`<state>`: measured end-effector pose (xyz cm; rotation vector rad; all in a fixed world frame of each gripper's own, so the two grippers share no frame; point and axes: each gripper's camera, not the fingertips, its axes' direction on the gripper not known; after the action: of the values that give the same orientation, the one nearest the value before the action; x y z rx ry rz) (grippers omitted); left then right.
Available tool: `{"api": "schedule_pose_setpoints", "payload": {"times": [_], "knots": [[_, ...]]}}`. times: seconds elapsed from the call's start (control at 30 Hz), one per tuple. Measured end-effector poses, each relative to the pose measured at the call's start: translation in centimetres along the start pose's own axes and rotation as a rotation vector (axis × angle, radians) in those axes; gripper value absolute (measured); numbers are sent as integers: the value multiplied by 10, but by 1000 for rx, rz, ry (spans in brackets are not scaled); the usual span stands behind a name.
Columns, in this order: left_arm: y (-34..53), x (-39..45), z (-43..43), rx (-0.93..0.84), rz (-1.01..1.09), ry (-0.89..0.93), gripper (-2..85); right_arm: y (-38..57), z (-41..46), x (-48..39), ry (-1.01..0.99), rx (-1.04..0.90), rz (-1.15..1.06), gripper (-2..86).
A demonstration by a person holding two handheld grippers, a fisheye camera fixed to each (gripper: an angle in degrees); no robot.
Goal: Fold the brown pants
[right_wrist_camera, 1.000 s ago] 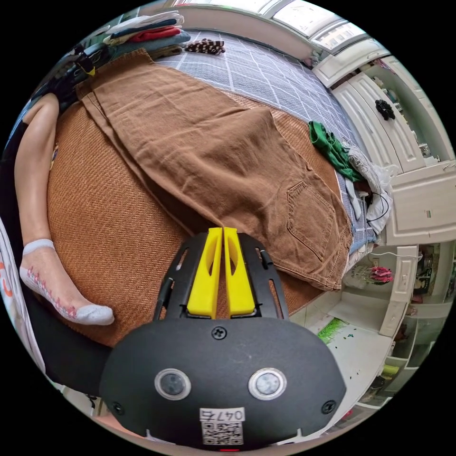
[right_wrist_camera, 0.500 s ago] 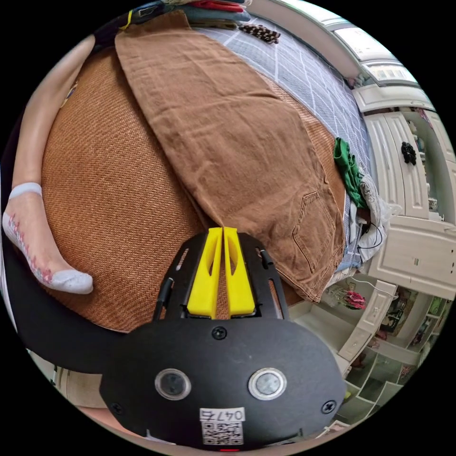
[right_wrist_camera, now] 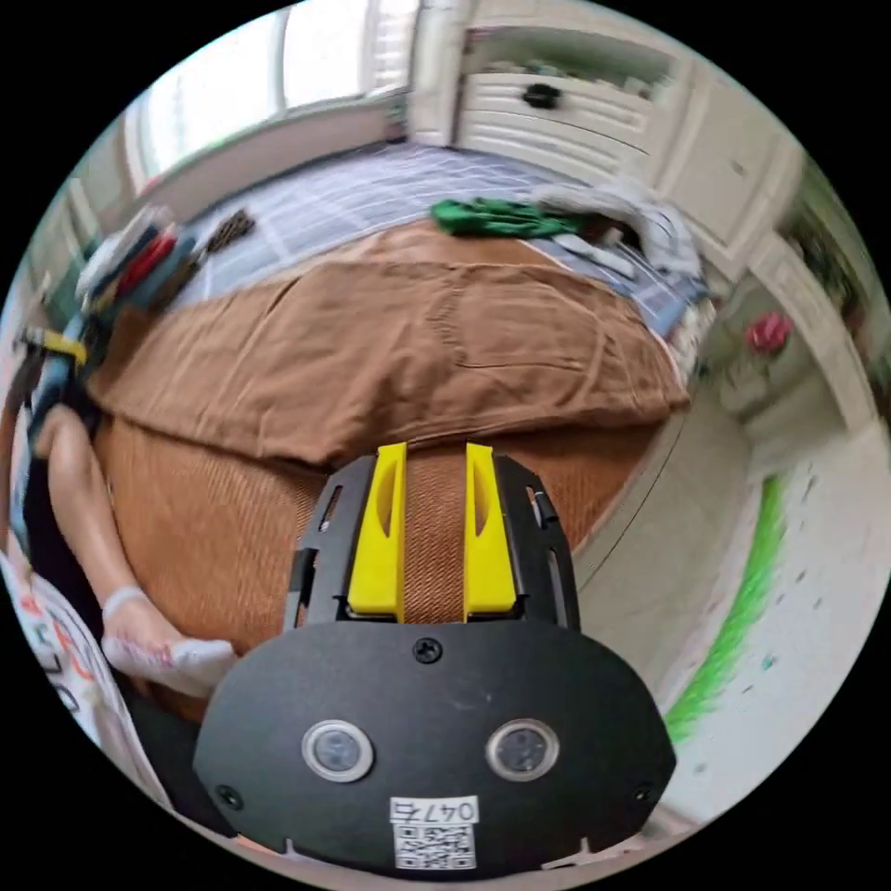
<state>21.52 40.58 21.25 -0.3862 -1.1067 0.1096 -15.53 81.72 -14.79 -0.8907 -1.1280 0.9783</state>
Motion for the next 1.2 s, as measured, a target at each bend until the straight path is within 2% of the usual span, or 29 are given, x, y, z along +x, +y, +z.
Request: {"api": "schedule_pose_setpoints", "payload": {"times": [0.1,0.2,0.3,0.4,0.5,0.53,0.67,0.77,0.83,0.9,1.03,1.1,1.2], "knots": [[-20,26,19,-15,37,3,102,19,0,102,-125,137,362,57],[-38,26,59,-37,-39,11,101,34,12,180,-183,218,623,66],[-42,15,100,-50,-114,45,102,32,38,235,-224,198,745,75],[-49,2,124,-121,-144,-3,108,30,62,274,-287,221,859,71],[-49,-19,132,-116,-162,26,111,29,90,295,-434,188,914,10],[-47,-30,135,-114,-180,52,111,28,89,296,-424,189,915,3],[-38,-64,142,-97,-237,123,109,14,79,288,-201,103,706,-3],[-35,-80,146,-97,-241,137,106,23,78,283,-213,134,827,16],[-28,-90,142,-65,-234,151,109,17,55,255,-120,189,792,47],[-16,-102,122,19,-236,178,112,-5,20,184,1,263,567,48],[46,-151,30,297,-317,131,111,-30,0,57,-168,284,193,21],[65,-175,13,322,-344,77,111,-39,4,-29,-295,253,-8,11],[61,-209,32,217,-316,112,123,-51,21,-132,-370,204,-207,4]]}}
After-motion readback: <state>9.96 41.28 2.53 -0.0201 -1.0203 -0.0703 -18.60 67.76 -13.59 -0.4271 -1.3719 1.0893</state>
